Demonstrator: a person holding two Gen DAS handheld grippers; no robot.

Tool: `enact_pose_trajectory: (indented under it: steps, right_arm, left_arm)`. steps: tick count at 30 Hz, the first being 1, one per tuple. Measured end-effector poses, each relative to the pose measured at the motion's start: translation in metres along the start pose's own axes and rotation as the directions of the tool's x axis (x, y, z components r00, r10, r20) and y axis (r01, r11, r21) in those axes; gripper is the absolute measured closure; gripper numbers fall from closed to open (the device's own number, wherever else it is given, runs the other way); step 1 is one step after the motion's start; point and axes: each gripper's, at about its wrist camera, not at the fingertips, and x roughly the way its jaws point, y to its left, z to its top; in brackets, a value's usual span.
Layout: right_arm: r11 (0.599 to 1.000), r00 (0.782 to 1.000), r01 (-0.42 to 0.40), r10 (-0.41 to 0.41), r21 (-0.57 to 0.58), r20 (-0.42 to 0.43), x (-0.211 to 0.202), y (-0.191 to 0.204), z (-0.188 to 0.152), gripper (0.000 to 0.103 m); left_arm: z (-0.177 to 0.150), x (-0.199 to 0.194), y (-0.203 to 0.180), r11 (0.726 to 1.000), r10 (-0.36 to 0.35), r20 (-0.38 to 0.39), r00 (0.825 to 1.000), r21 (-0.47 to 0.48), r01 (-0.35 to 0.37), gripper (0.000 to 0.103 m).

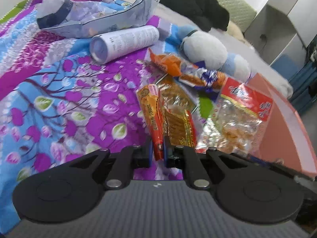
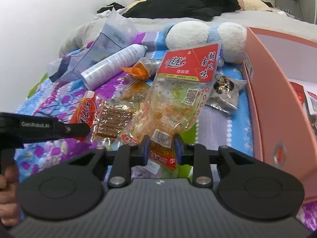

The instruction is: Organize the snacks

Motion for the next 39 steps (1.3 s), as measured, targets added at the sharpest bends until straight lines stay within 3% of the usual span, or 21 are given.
enact_pose_trajectory:
  steps: [14, 23, 26, 28, 31, 33, 34, 36, 39]
  right_arm:
    - [0.998, 0.992, -0.05, 0.053, 0.023, -0.112, -0.063, 0.004, -0.046, 0.078]
    - [0.997, 0.983, -0.034, 0.046, 0.068, -0.176, -0.073, -0.004, -0.065, 0.077]
    - [0.997, 0.983, -0.016, 0.028, 0.069, -0.179, -0.071, -0.009, -0.062, 0.076]
    - [0.997, 0.984, -0.007, 0.02, 0.072, -0.177, -0.072, -0.012, -0.06, 0.075]
    - [0.997, 0.985, 0.009, 0.004, 0.075, -0.17, -0.074, -0.018, -0.061, 0.069]
    - [0.996, 0.985, 0.015, 0.0, 0.086, -0.171, -0.073, -0.022, -0.062, 0.069]
    - [0.995, 0.985, 0.019, -0.003, 0.094, -0.174, -0.073, -0.024, -0.063, 0.066]
    - [0.993, 0.985, 0.033, -0.013, 0.115, -0.174, -0.072, -0.028, -0.065, 0.035]
    - [0.989, 0.988, 0.052, -0.03, 0.141, -0.152, -0.074, -0.033, -0.066, 0.025]
  left_arm:
    - [-0.058, -0.06, 0.012, 0.998, 0.035, -0.068, 0.997, -0.055, -0.038, 0.09]
    - [-0.082, -0.063, 0.005, 0.998, 0.05, -0.117, 0.992, -0.023, -0.053, 0.085]
    - [-0.081, -0.064, 0.003, 0.998, 0.061, -0.138, 0.989, 0.001, -0.061, 0.066]
    - [-0.081, -0.064, 0.002, 0.999, 0.04, -0.165, 0.986, 0.02, -0.037, 0.044]
    - [-0.084, -0.069, -0.003, 0.998, 0.034, -0.174, 0.984, 0.065, -0.023, 0.028]
    - [-0.087, -0.072, -0.006, 0.994, 0.045, -0.174, 0.984, 0.102, -0.027, 0.022]
    - [-0.088, -0.074, -0.007, 0.992, 0.054, -0.172, 0.984, 0.122, -0.033, 0.02]
    - [-0.088, -0.078, -0.012, 0.981, 0.089, -0.154, 0.984, 0.184, -0.06, 0.018]
    - [-0.085, -0.083, -0.022, 0.95, 0.149, -0.11, 0.983, 0.293, -0.112, 0.016]
